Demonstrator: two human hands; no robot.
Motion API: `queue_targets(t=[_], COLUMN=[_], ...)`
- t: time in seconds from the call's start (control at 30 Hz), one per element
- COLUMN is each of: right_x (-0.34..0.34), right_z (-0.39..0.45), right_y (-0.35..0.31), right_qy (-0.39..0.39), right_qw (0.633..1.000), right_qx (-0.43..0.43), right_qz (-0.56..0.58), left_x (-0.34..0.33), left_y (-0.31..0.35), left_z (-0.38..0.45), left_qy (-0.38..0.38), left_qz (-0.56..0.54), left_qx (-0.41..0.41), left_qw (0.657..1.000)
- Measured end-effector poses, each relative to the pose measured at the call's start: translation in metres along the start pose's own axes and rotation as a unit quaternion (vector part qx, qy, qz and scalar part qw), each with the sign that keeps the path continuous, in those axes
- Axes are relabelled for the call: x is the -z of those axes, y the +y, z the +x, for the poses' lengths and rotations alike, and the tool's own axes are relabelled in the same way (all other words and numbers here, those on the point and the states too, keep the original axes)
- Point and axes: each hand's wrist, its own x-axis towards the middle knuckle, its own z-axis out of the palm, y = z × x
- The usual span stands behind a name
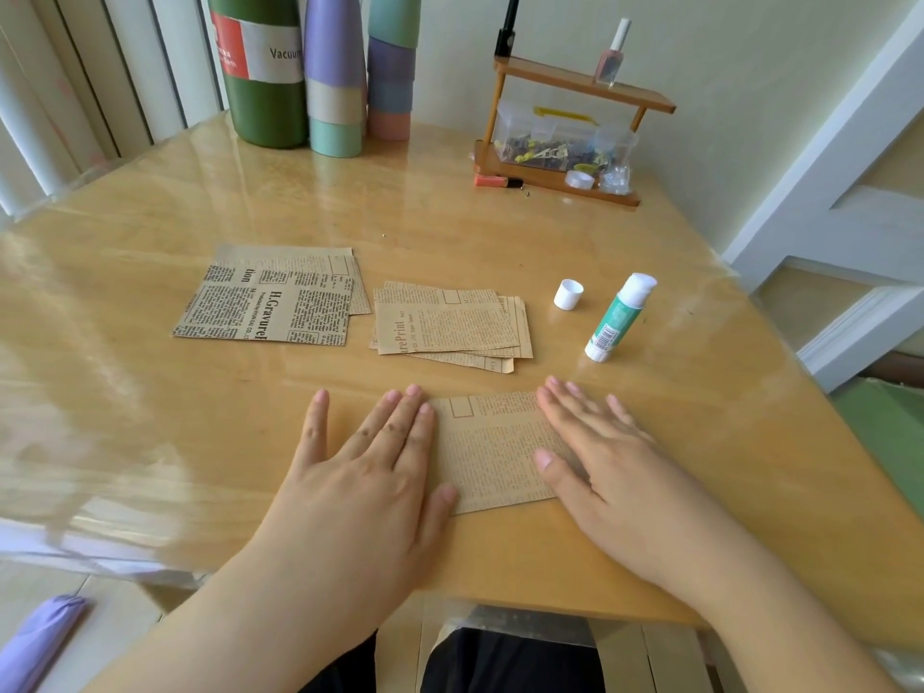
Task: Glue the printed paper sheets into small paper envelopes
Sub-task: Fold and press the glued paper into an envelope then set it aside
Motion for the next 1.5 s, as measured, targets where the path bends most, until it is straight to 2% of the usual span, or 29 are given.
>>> queue_targets(t=[0.17,0.27,0.33,0.43,0.6,0.7,0.9,1.03,1.17,1.27,1.4,1.5], right_x=[0.001,0.004,0.005,0.005,-0.005,-0.007,0.004,0.007,0.008,0.012,0.004,-0.006], right_z=[-0.003,-0.006,-0.01,-0.009,-0.002,-0.002,-0.011,-0.015,-0.013,-0.008,-0.003,-0.002], right_y=[-0.001,-0.002,-0.007,-0.023,-0.038,-0.039,-0.019,-0.011,-0.013,-0.02,-0.04,-0.042], right_qy=[0.0,-0.01,0.012,0.018,-0.009,-0.029,-0.054,-0.08,-0.04,0.011,-0.014,-0.022], right_qw=[0.999,1.0,0.999,0.997,0.999,0.999,0.998,0.995,0.998,1.0,1.0,0.999], right_qx=[-0.015,-0.018,0.001,0.036,0.048,0.045,-0.03,-0.046,-0.051,-0.029,0.021,0.024], right_qz=[-0.049,0.002,0.03,0.058,0.007,-0.011,-0.024,-0.03,-0.022,-0.003,0.015,-0.014], left_x=[-0.002,-0.004,-0.001,0.003,0.006,0.004,0.008,0.013,0.025,0.028,0.027,0.021], left_y=[-0.001,-0.005,-0.009,-0.005,0.009,0.006,-0.01,-0.015,-0.009,-0.004,0.006,0.007], left_z=[-0.001,0.002,0.007,0.015,0.022,0.02,0.016,0.014,0.018,0.021,0.028,0.027], left_qy=[0.004,-0.01,-0.018,0.019,-0.036,-0.062,-0.083,-0.124,-0.163,-0.145,-0.149,-0.166], left_qz=[0.011,0.012,0.008,0.008,-0.045,-0.035,-0.009,0.008,0.006,-0.03,-0.08,-0.068], left_qx=[0.002,0.002,-0.009,-0.053,-0.067,-0.074,-0.05,-0.052,-0.036,-0.034,-0.063,-0.085], left_qw=[1.0,1.0,1.0,0.998,0.996,0.995,0.995,0.991,0.986,0.988,0.984,0.98])
